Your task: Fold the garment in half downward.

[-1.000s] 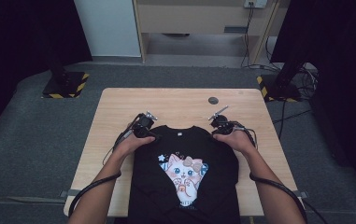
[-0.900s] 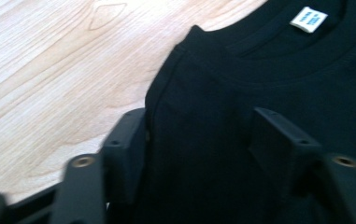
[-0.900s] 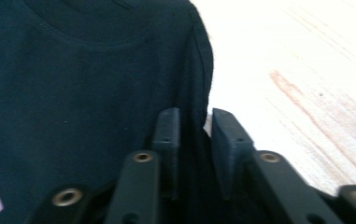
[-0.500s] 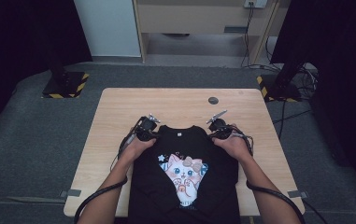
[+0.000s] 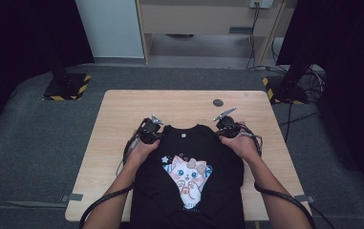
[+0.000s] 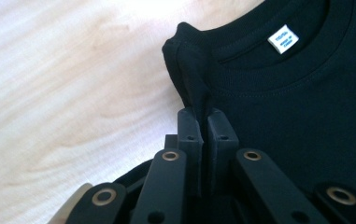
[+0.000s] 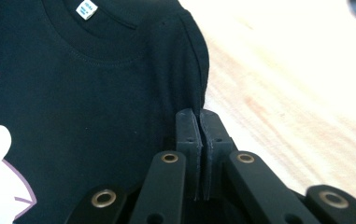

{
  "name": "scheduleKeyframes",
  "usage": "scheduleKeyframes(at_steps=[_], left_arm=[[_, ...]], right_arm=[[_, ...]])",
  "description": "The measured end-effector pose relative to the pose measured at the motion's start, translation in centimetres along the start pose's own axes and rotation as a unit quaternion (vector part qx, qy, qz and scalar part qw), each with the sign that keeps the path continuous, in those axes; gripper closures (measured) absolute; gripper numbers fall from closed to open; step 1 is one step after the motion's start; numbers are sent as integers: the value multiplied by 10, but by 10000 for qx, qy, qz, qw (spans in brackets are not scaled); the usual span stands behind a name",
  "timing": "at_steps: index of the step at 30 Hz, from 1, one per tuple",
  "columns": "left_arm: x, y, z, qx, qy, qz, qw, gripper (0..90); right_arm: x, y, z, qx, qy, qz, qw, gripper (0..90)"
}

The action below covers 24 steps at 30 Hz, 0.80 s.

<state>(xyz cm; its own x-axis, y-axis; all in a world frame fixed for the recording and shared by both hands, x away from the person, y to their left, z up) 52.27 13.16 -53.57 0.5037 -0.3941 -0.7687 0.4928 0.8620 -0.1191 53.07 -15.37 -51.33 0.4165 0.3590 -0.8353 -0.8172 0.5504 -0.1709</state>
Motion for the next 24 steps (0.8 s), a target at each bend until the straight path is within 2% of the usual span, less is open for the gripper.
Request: scheduleKeyframes(at_steps=[4,9,12,19,24], left_arm=[[-8,2,13,-21,-258,2,9997,862],[-11,3,20,129,-272,-39,9995,863],[-12,5,24,106,-312,-43,9994,863],[-21,7,41,148,-562,10,9983,863],[-26,10,55,210,-695,123,9973,864]], right_arm=[[-9,-10,7,18,-11,-124,9999,880],[-16,-17,16,14,-65,-221,9997,880],[-18,-18,18,26,-81,-295,9995,880],[-28,-26,28,63,-146,-473,9988,880],[-36,-34,37,37,-155,-568,9983,880]])
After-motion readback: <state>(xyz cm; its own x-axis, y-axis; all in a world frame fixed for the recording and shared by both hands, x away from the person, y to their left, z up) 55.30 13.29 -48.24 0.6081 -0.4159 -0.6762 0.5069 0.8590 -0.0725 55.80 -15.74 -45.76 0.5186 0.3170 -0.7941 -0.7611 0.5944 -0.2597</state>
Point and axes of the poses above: each handheld gripper's, and its own axes: x roughly forward along the jaws, z roughly out of its top, y roughly to its left, the point moved 4 cm from there along x, roughly forward along the jaws, and after that the axes turned 13 degrees about -x, right-handed, at the moved point
